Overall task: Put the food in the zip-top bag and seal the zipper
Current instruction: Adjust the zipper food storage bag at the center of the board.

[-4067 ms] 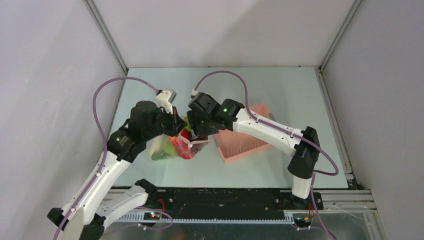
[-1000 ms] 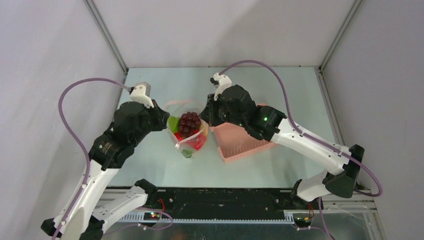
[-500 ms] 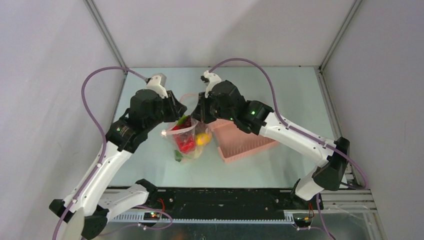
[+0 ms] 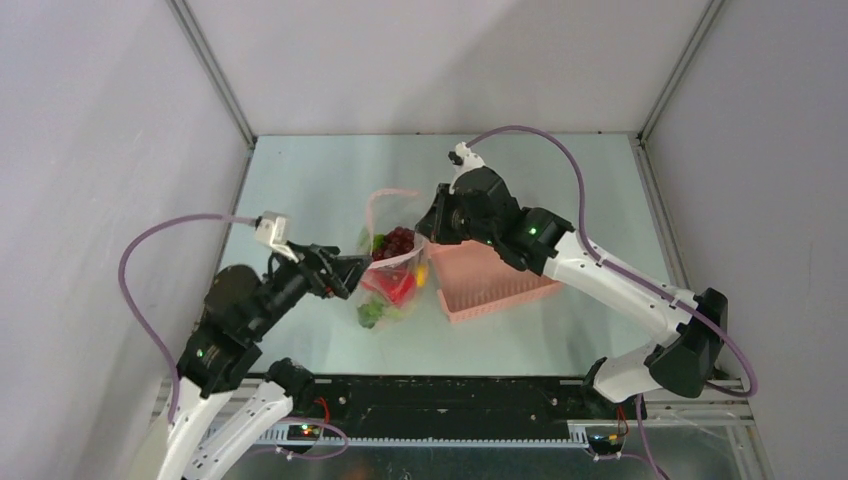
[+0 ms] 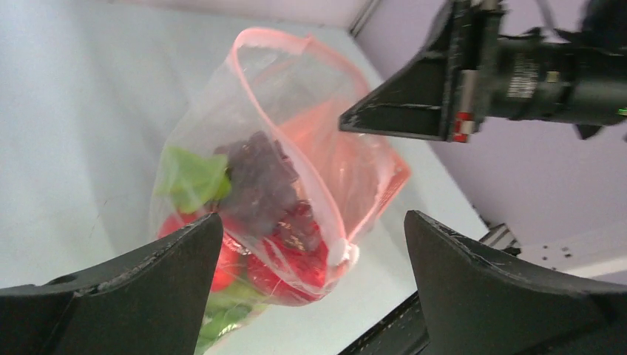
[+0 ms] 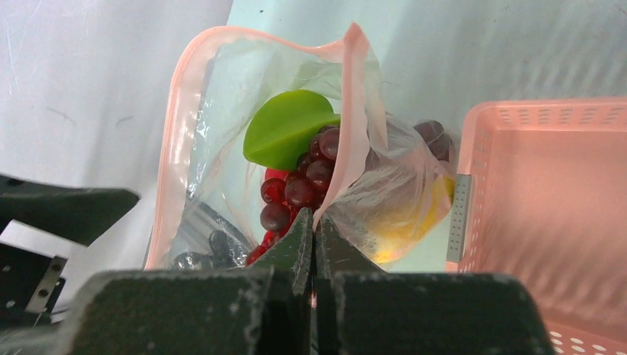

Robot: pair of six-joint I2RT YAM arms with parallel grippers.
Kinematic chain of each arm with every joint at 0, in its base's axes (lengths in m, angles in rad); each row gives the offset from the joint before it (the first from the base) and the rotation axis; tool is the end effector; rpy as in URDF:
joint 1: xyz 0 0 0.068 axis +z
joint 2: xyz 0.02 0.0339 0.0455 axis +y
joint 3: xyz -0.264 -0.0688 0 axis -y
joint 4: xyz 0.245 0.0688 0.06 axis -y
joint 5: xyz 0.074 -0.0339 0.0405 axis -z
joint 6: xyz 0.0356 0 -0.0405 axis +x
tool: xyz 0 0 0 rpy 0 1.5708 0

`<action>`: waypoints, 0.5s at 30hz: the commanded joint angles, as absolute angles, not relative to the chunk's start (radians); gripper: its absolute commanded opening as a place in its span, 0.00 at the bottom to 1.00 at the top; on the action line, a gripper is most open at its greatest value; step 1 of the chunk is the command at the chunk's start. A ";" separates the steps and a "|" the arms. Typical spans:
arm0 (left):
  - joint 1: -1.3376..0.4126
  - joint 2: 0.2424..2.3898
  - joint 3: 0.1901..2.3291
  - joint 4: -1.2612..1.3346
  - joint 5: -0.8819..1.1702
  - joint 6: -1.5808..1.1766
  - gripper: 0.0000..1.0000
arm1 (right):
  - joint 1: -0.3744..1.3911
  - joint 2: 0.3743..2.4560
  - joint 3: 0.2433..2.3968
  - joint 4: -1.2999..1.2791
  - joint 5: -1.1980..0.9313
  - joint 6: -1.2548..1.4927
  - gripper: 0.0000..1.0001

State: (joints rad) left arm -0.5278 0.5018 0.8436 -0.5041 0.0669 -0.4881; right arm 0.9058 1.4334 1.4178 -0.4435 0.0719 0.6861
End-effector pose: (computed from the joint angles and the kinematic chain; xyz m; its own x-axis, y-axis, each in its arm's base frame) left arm 0.0915 -0.0561 0.3614 -0.3857 -0.3168 -0.8666 0.4287 0.7701 -0.4723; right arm 0.2044 0.2565 0.3827 -0.6836 0.1522 -0.7138 -0.4033 0.7363 0.5433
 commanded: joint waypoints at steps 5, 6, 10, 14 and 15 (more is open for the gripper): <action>-0.532 0.372 0.617 -0.149 0.297 -0.454 1.00 | 0.869 1.494 1.552 -0.477 0.044 0.742 0.00; -0.532 0.360 0.578 -0.063 0.305 -0.457 1.00 | 0.865 1.505 1.564 -0.490 0.040 0.742 0.00; -0.532 0.375 0.533 0.047 0.309 -0.409 1.00 | 0.839 1.532 1.602 -0.521 -0.045 0.741 0.00; -0.535 0.424 0.493 0.174 0.351 -0.392 1.00 | 0.793 1.541 1.612 -0.553 -0.097 0.754 0.00; -0.538 0.443 0.491 0.187 0.344 -0.372 1.00 | 0.779 1.541 1.611 -0.558 -0.100 0.755 0.00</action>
